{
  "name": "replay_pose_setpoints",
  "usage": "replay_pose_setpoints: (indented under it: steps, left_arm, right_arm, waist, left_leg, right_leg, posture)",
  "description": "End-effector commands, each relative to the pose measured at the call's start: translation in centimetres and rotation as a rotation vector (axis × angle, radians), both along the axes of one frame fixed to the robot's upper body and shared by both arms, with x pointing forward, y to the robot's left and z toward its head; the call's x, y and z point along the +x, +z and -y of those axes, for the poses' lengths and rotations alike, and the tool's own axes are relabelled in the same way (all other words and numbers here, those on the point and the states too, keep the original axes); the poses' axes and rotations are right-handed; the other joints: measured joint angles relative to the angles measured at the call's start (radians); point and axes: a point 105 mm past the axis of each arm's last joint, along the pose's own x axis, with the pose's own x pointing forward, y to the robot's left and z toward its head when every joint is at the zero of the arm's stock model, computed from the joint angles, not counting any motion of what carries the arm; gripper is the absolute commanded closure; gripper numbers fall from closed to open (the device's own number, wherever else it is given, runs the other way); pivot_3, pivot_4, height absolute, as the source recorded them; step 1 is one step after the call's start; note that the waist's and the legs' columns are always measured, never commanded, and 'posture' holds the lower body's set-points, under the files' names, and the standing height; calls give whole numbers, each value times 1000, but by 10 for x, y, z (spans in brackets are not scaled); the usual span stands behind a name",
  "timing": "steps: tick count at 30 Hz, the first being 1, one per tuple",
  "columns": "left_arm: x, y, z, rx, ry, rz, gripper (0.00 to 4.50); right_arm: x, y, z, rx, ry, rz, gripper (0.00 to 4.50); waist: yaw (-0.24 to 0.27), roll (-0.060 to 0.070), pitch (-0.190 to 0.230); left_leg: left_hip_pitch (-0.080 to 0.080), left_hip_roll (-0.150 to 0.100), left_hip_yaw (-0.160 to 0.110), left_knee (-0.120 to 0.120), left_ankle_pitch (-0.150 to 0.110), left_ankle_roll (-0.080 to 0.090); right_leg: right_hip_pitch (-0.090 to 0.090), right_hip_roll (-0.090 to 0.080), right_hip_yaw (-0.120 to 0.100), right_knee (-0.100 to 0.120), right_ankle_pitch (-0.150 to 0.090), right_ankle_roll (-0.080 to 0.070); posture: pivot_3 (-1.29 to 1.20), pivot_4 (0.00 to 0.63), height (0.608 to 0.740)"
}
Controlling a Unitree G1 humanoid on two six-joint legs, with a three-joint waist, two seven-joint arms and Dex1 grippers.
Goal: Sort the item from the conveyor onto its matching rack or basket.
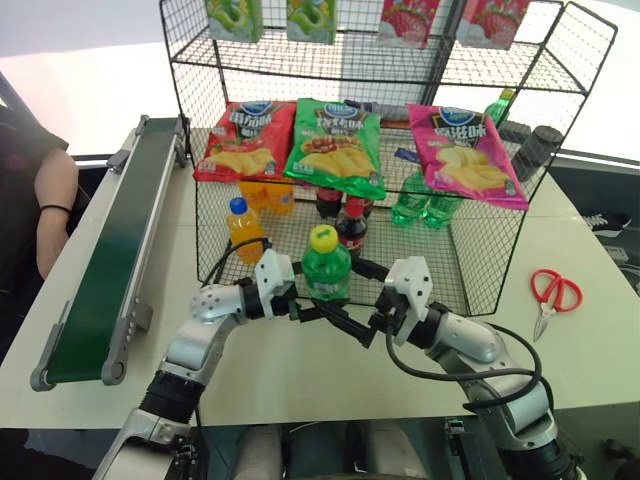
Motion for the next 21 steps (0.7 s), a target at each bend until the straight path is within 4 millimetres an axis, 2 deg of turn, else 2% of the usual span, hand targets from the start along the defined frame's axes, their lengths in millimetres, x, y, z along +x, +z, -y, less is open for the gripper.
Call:
replay_pose_setpoints:
  steps: [1, 5, 8, 10, 14, 15, 16, 21]
  left_arm:
    - [-3, 17, 4, -22, -47, 79, 1472]
    - [-4, 16, 5, -6, -63, 88, 1472]
    - [-5, 15, 5, 10, -75, 90, 1472]
    - [-6, 14, 5, 16, -78, 88, 1472]
    - [-5, 13, 4, 14, -80, 59, 1472]
    - [-5, 13, 4, 12, -79, 49, 461]
    - [-4, 12, 4, 12, -75, 44, 107]
    - [5, 1, -7, 53, -1, -22, 42]
  right_arm:
    - [-4, 14, -3, 27, 10, 44, 0]
    - [-4, 13, -2, 28, 4, 35, 0]
    - [-5, 13, -2, 33, 4, 30, 813]
    - [-5, 13, -2, 35, 4, 29, 1609]
    - [-3, 13, -1, 34, -2, 34, 1619]
    - [-3, 13, -1, 34, -4, 36, 1619]
    - [-2, 14, 0, 37, -11, 39, 1619]
    - [8, 21, 12, 56, -109, 86, 1619]
  waist:
    - [0, 0, 0]
    - [0, 0, 0]
    - [0, 0, 0]
    - [0, 0, 0]
    - [1, 0, 0]
    - [1, 0, 0]
    - [1, 0, 0]
    - [0, 0, 0]
  left_leg:
    - [0, 0, 0, 0, 0, 0]
    - [0, 0, 0, 0, 0, 0]
    - [0, 0, 0, 0, 0, 0]
    - [0, 0, -1, 0, 0, 0]
    - [0, 0, -1, 1, 0, 0]
    - [0, 0, -1, 1, 0, 0]
    - [0, 0, -1, 1, 0, 0]
    - [0, 0, -1, 1, 0, 0]
  right_leg:
    - [0, 0, 0, 0, 0, 0]
    - [0, 0, 0, 0, 0, 0]
    - [0, 0, 0, 0, 0, 0]
    - [0, 1, 0, 0, 0, 0]
    - [1, 1, 0, 0, 0, 0]
    - [1, 1, 0, 0, 0, 0]
    - [1, 1, 0, 0, 0, 0]
    - [1, 1, 0, 0, 0, 0]
  posture:
    - [0, 150, 740]
    - [0, 150, 740]
    - [0, 150, 740]
    - [0, 150, 740]
    - [0, 150, 740]
    - [0, 150, 740]
    - [0, 150, 740]
    - [0, 150, 740]
